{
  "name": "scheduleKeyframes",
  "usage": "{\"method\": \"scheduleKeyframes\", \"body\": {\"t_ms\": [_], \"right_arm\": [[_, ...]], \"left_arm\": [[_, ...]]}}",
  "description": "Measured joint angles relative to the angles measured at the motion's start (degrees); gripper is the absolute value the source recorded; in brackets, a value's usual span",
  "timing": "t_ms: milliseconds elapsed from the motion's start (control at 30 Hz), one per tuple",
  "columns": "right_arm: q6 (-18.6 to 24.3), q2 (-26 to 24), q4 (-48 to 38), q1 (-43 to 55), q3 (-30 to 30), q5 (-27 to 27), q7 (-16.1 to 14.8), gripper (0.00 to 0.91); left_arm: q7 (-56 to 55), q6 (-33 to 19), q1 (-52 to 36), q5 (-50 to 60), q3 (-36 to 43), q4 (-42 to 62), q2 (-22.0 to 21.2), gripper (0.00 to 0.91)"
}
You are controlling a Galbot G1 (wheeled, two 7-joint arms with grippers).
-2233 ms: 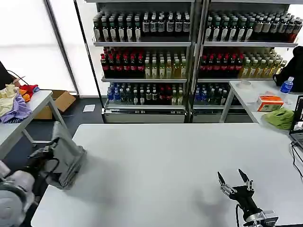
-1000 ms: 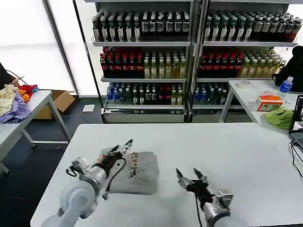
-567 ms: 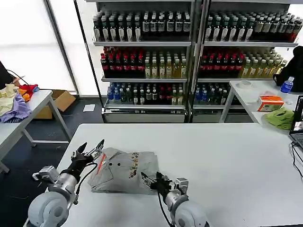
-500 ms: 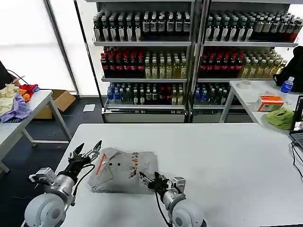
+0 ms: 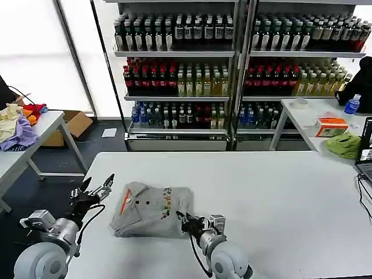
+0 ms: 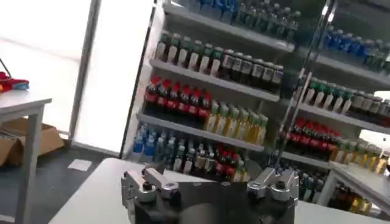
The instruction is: Fold and organize the clothes.
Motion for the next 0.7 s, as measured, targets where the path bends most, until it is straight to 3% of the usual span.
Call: {"method": "scheduleKeyframes", "body": {"t_ms": [200, 500, 533, 567, 700], "right_arm": [[-1.39, -3.19, 2.16, -1.55, 3.54, 0.79, -1.27, 0.000], [-2.42, -12.88, 5.04, -5.05, 11.49, 0.88, -5.32, 0.000], [-2.50, -14.14, 5.13, -5.29, 12.47, 0.84, -6.03, 0.343], [-2.56, -15.16, 5.23, -5.52, 13.28, 0.75, -6.60, 0.907], [-2.72, -17.96, 5.75, -6.26, 15.57, 0.02, -8.57, 0.907]], "left_arm": [[0.27, 0.09, 0.88, -1.01, -1.66, -0.02, 0.39, 0.907], [0.27, 0.71, 0.34, -1.66, -1.98, 0.63, -0.28, 0.907], [0.22, 0.75, 0.15, -1.68, -1.88, 0.75, -0.37, 0.907], [0.14, 0.83, -0.06, -1.70, -1.74, 0.93, -0.42, 0.907], [0.08, 0.98, -0.80, -1.76, -1.30, 1.33, -0.30, 0.907]]}}
